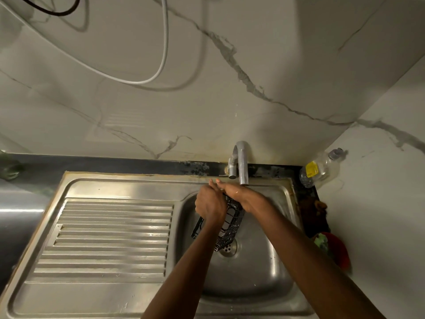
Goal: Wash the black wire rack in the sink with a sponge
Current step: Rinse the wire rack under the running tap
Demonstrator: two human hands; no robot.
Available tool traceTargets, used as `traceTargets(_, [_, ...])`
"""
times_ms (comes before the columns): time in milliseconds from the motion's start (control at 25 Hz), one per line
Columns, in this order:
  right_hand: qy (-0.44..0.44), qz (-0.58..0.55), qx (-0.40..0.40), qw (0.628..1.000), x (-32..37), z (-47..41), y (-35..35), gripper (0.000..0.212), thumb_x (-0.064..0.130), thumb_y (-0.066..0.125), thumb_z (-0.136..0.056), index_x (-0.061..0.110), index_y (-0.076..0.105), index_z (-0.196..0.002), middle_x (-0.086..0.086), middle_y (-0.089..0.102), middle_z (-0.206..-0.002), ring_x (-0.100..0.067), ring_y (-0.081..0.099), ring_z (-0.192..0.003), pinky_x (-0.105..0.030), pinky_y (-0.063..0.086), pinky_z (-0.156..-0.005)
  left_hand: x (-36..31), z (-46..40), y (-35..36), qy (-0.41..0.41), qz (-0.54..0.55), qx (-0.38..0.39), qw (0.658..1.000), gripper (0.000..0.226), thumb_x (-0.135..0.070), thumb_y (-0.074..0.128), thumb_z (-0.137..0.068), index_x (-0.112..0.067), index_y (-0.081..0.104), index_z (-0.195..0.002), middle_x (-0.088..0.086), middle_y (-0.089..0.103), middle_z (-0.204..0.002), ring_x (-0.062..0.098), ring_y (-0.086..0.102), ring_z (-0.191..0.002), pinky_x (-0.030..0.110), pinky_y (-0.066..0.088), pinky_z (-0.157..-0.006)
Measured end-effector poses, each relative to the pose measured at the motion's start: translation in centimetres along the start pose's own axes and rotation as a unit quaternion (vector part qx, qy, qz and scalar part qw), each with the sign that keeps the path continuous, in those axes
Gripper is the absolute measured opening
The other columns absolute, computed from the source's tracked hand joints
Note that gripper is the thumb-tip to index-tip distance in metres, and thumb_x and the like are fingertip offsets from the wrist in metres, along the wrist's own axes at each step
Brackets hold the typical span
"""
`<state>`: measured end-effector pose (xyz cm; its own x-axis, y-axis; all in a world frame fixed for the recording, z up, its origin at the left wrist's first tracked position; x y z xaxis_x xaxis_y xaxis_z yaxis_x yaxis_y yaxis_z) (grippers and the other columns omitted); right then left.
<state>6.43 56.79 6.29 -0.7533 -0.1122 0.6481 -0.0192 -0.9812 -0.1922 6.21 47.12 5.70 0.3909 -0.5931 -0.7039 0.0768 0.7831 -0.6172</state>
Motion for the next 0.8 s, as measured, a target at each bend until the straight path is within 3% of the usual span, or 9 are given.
traceTargets(120, [0.002, 0.044, -0.001, 0.999, 0.1, 0.8, -0.4, 0.064, 0.064, 0.03, -0.103, 0.025, 0.043, -0.152, -0.01, 0.031, -0.164, -0.029, 0.026, -0.151, -0.05, 0.016, -0.121, 0.4, -0.5, 0.4, -0.009, 0.025, 0.024, 0.999, 0.049, -0.048, 0.037, -0.109, -0.017, 0.06, -0.078, 0.004, 0.066, -0.077, 0.018, 0.061, -0.066, 0.03, 0.044, -0.058])
traceTargets(200, [0.025, 0.049, -0.001, 0.998, -1.0, -0.7, -0.6, 0.071, 0.072, 0.036, -0.096, 0.025, 0.05, -0.148, -0.011, 0.041, -0.158, -0.029, 0.037, -0.144, -0.049, 0.025, -0.119, 0.8, -0.3, 0.7, -0.007, 0.045, 0.037, 0.998, 0.05, -0.047, 0.039, -0.109, -0.015, 0.063, -0.078, 0.005, 0.068, -0.077, 0.017, 0.062, -0.065, 0.03, 0.046, -0.056])
traceTargets(400, [0.081, 0.062, 0.019, 0.995, -1.5, -3.9, -1.1, 0.078, 0.077, 0.049, -0.088, 0.009, 0.072, -0.119, -0.015, 0.071, -0.124, -0.029, 0.067, -0.117, -0.039, 0.05, -0.103, 0.8, 0.7, 1.2, -0.024, 0.127, 0.038, 0.991, 0.055, -0.044, 0.038, -0.11, -0.006, 0.069, -0.086, 0.009, 0.07, -0.082, 0.024, 0.068, -0.077, 0.039, 0.059, -0.074])
traceTargets(480, [0.065, 0.079, 0.044, 0.994, -1.1, -5.2, -1.2, 0.066, 0.07, 0.054, -0.089, 0.009, 0.075, -0.097, -0.012, 0.077, -0.103, -0.025, 0.074, -0.097, -0.035, 0.057, -0.089, 0.6, 0.4, 1.0, -0.042, 0.167, 0.044, 0.984, 0.05, -0.039, 0.04, -0.11, -0.009, 0.065, -0.079, 0.005, 0.066, -0.077, 0.02, 0.065, -0.073, 0.036, 0.055, -0.069])
traceTargets(600, [0.004, 0.114, 0.042, 0.993, 0.0, -5.0, -0.9, 0.042, 0.043, 0.053, -0.101, 0.016, 0.064, -0.07, -0.004, 0.066, -0.067, -0.017, 0.061, -0.061, -0.03, 0.051, -0.063, 1.4, -1.2, 1.1, -0.051, 0.222, 0.067, 0.971, 0.043, -0.034, 0.05, -0.107, -0.011, 0.065, -0.073, 0.012, 0.072, -0.072, 0.03, 0.073, -0.071, 0.05, 0.063, -0.069])
traceTargets(720, [-0.063, 0.143, 0.042, 0.987, 0.7, -4.3, 0.2, 0.042, 0.03, 0.043, -0.108, 0.01, 0.061, -0.075, -0.004, 0.059, -0.057, -0.012, 0.054, -0.045, -0.022, 0.041, -0.044, 2.0, -2.2, 1.5, -0.057, 0.24, 0.07, 0.967, 0.041, -0.03, 0.053, -0.106, -0.008, 0.068, -0.074, 0.014, 0.074, -0.071, 0.028, 0.075, -0.067, 0.05, 0.064, -0.069])
traceTargets(800, [-0.101, 0.108, -0.002, 0.989, -0.1, -4.5, 0.3, 0.044, 0.037, 0.046, -0.107, 0.01, 0.06, -0.074, 0.003, 0.058, -0.05, -0.007, 0.055, -0.041, -0.019, 0.041, -0.042, 1.8, -2.3, 1.7, -0.055, 0.247, 0.054, 0.966, 0.044, -0.029, 0.05, -0.108, -0.009, 0.069, -0.074, 0.012, 0.074, -0.071, 0.026, 0.075, -0.069, 0.044, 0.065, -0.07])
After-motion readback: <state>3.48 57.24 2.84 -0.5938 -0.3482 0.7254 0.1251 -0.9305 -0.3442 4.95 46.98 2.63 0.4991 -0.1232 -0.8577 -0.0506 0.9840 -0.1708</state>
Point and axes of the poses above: each hand's wrist, its own z-axis away from the middle knuckle, its own y-axis out of the palm, x = y × z, the point moved 1 cm from there along -z, towards the middle knuckle
